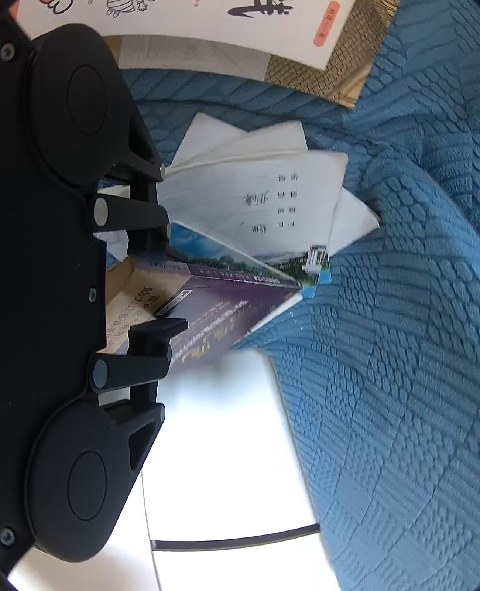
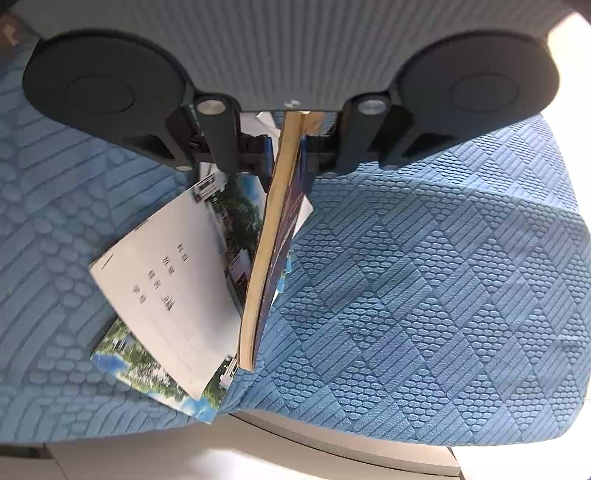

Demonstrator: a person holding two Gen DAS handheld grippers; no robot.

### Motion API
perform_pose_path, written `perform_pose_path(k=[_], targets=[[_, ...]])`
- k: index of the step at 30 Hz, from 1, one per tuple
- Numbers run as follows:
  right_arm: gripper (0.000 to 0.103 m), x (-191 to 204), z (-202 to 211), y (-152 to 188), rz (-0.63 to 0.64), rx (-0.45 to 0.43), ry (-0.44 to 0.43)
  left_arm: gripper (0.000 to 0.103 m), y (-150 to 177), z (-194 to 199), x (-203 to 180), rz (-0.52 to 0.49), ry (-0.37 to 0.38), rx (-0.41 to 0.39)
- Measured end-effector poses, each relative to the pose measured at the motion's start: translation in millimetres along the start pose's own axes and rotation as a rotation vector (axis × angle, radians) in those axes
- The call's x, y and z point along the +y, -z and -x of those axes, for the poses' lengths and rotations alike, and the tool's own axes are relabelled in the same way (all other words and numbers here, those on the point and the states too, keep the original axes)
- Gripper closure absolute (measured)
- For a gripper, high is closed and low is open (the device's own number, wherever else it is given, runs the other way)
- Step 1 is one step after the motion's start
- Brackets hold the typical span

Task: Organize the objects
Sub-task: 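Hold the purple book upright between both grippers, then carry the purple book in both grippers over the tan book and lower it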

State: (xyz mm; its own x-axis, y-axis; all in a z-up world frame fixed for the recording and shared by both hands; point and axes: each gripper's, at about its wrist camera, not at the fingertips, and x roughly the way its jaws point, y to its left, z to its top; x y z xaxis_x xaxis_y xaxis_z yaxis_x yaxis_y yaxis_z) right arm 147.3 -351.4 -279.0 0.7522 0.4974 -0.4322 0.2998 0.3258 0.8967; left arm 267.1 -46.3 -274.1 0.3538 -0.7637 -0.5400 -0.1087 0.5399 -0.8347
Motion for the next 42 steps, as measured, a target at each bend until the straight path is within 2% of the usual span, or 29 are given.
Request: perform_pose_path(k=[6,19,27,31,42], targets=[[0.084,0,6,-7,0.014,0.014,0.019,0.084,10,15,-21,-0.087,-0.002,-0.038],[0.083,26,25,1,0.06,0.114,-0.017,0.083,46,75,-42,-0.133,-0.036,-0.151],[0.083,70,40,16,0.163,0.207,-0.003,0.083,71,131,-44,-0.064,-0.008,-0.224],[0.083,97,45,25,0.222,0.266,0.007,0.083,79,166,-54,-0.043,-0.025,-0.262],[0.082,163,41,50,0.289,0.407,-0.07,0.083,90,254,-78,0.016,-0.072,-0.399]])
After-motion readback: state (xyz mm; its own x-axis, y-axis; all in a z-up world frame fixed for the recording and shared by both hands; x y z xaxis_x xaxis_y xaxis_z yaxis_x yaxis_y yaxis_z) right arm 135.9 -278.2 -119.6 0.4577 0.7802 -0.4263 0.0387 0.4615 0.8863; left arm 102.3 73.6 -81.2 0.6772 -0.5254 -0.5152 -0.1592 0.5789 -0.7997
